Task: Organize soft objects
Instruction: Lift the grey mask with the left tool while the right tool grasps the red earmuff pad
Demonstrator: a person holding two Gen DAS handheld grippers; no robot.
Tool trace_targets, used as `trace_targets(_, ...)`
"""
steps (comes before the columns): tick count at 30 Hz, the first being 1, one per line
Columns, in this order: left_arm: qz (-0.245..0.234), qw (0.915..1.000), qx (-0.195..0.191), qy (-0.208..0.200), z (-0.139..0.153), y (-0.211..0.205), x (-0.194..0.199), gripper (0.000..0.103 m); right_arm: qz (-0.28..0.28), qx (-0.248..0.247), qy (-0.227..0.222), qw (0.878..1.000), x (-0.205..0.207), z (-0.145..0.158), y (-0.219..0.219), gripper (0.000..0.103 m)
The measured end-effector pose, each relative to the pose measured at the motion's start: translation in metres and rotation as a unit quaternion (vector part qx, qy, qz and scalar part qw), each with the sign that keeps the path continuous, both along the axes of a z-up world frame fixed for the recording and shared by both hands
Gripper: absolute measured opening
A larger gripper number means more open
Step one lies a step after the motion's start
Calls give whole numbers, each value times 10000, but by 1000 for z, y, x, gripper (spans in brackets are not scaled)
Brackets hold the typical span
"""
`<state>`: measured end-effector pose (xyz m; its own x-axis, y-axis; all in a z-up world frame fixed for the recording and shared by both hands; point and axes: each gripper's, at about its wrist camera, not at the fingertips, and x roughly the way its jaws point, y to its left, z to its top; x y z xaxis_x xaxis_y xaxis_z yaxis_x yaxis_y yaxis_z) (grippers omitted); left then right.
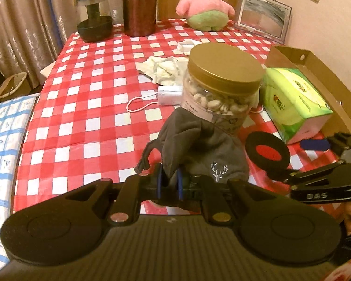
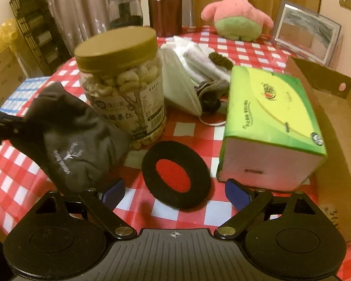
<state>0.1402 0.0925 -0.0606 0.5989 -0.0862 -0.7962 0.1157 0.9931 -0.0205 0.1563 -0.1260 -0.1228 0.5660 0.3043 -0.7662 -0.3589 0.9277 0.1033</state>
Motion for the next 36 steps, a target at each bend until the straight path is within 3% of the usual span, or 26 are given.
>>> trace_targets(11,39,9999,-92,40,-1,-1,-2,11,-187,-204,-79,9996,8,-21,10,83)
trace_targets(15,40,9999,-145,31,1,-1,-3,11,-153,-245,-185,9994,5,-19,11,67)
trace_targets(25,-30,9996,-269,-30,14,-9,-16,11,-242,28,-142,9996,-10,-2,1,64)
trace_targets(36,-170,9987,-342,-326,54,-27,-38,11,-493,261,-426,9975,-39,43,-20,64)
